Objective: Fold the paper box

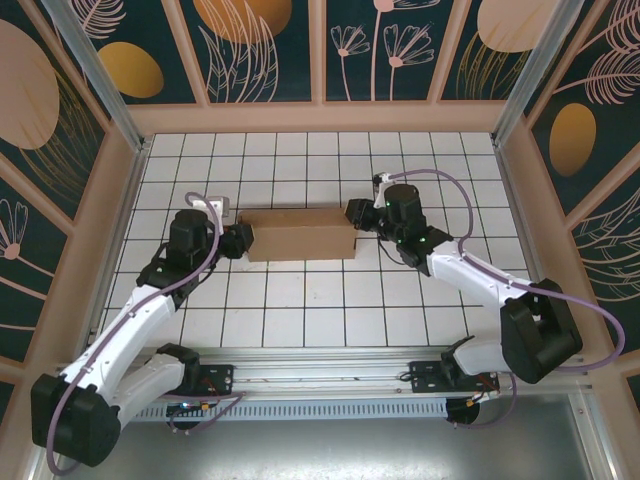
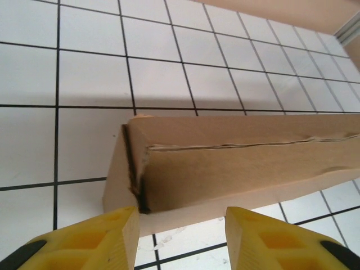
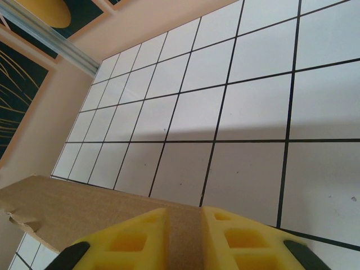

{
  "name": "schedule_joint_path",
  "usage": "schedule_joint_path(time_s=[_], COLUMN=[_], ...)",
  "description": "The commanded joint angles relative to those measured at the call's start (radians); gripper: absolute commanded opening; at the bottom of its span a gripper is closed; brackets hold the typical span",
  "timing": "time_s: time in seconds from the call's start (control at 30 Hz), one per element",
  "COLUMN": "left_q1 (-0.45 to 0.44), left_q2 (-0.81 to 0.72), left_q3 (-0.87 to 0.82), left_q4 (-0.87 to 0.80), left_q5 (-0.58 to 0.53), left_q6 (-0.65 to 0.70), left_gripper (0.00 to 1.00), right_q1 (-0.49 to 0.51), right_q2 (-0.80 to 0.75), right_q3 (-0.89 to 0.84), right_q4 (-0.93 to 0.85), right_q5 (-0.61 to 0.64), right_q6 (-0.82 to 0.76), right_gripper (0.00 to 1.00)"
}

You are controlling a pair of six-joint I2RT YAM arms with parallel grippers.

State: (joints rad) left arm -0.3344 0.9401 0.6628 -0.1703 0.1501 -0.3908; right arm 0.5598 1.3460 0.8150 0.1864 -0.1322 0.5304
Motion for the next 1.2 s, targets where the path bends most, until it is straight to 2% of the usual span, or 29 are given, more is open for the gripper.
schedule_joint_path(time_s=[0.0,0.23,0.33,0.4,0.47,0.63,0.9,1.17], left_q1=[-0.007,-0.006,-0.007,-0.006,-0.006,-0.006,-0.005,-0.005], left_q2=[-0.030,-0.088,-0.119,-0.102,-0.066,0.061,0.138,0.092], left_q3=[-0.006,0.030,0.064,0.106,0.148,0.215,0.124,-0.025], left_q4=[-0.030,-0.097,-0.114,-0.134,-0.144,-0.122,0.020,0.106], left_q5=[0.043,0.036,-0.013,-0.072,-0.126,-0.173,-0.144,-0.106], left_q6=[-0.032,-0.033,-0.074,-0.111,-0.136,-0.182,-0.234,-0.311], left_gripper=[0.45,0.46,0.57,0.67,0.72,0.78,0.72,0.53], right_q1=[0.020,0.030,0.037,0.041,0.042,0.049,0.053,0.054], right_q2=[-0.018,-0.008,-0.008,-0.009,-0.010,-0.011,-0.016,-0.011], right_q3=[-0.024,-0.020,-0.011,-0.009,-0.007,-0.002,0.000,-0.004], right_q4=[-0.034,-0.041,-0.051,-0.056,-0.059,-0.068,-0.082,-0.085], right_q5=[0.059,0.073,0.084,0.089,0.089,0.095,0.106,0.103], right_q6=[-0.007,-0.017,-0.027,-0.032,-0.035,-0.041,-0.052,-0.056], right_gripper=[0.22,0.22,0.22,0.22,0.22,0.22,0.23,0.23])
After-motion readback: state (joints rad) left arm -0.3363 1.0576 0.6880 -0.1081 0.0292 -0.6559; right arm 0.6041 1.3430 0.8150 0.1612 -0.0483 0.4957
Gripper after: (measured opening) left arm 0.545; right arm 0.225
